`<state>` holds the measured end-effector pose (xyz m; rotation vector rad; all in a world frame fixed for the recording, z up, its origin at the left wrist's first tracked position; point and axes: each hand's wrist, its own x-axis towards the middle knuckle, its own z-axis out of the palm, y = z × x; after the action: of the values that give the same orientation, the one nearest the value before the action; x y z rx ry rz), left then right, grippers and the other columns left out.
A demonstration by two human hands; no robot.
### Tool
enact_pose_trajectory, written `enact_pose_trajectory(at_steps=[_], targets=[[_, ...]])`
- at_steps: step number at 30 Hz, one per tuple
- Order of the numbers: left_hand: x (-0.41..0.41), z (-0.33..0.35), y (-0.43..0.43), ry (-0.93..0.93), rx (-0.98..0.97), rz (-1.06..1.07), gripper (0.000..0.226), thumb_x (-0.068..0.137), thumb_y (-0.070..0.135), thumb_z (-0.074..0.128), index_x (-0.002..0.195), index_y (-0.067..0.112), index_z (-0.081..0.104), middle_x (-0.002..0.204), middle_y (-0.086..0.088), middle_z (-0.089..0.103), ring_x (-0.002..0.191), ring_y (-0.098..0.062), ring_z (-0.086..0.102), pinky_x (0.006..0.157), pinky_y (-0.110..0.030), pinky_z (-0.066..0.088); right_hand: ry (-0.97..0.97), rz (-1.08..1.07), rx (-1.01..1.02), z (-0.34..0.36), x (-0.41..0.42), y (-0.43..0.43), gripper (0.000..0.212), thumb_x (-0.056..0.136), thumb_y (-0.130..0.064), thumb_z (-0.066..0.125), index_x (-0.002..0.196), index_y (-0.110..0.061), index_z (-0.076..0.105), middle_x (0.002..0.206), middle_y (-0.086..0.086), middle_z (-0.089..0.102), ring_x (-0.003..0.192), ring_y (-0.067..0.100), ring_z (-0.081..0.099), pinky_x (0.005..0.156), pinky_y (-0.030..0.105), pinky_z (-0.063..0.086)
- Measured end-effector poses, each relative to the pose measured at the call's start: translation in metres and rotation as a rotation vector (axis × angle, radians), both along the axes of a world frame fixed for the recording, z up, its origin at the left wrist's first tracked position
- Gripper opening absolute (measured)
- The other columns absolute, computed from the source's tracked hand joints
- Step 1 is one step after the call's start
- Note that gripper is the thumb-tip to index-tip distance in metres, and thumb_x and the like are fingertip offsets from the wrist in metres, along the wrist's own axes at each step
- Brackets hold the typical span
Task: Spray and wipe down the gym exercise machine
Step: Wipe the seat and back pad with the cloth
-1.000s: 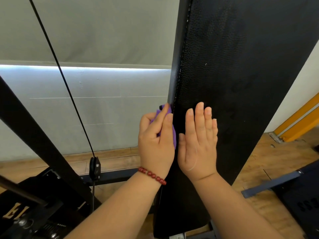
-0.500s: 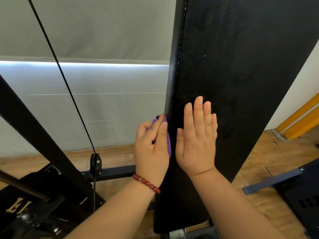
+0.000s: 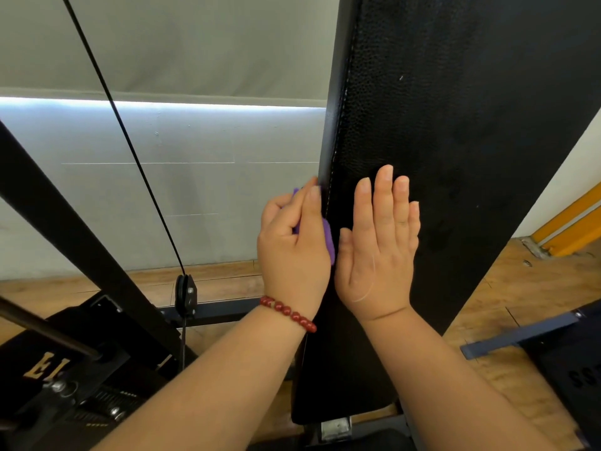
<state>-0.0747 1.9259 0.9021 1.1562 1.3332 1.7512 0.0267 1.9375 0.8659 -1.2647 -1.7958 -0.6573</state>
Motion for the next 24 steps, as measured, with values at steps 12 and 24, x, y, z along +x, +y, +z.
enact_pose_trajectory(at_steps=[12,24], targets=[[-0.008,-0.021,0.002,-0.054,-0.168,-0.119,0.041,0.096,0.044,0.050,0.060,0.036,0.066,0.067,-0.002,0.062,0.080,-0.012,0.064,0.082,-0.033,0.051,-0.018,0.013,0.014,-0.009,0.002,-0.001,0.058,0.105,-0.027,0.023,0.156,-0.020,-0.005,0.162,-0.005,-0.014,0.150,0.018,-0.004,0.122,0.041,0.003],[-0.009,-0.036,-0.001,-0.057,-0.287,-0.138,0.031,0.096,0.042,0.050,0.086,0.025,0.074,0.087,-0.005,0.068,0.087,-0.010,0.066,0.082,-0.029,0.054,-0.054,-0.010,-0.034,-0.030,0.003,-0.009,0.057,0.106,-0.031,0.021,0.156,-0.019,-0.004,0.163,-0.002,-0.014,0.151,0.020,-0.007,0.122,0.041,0.000]])
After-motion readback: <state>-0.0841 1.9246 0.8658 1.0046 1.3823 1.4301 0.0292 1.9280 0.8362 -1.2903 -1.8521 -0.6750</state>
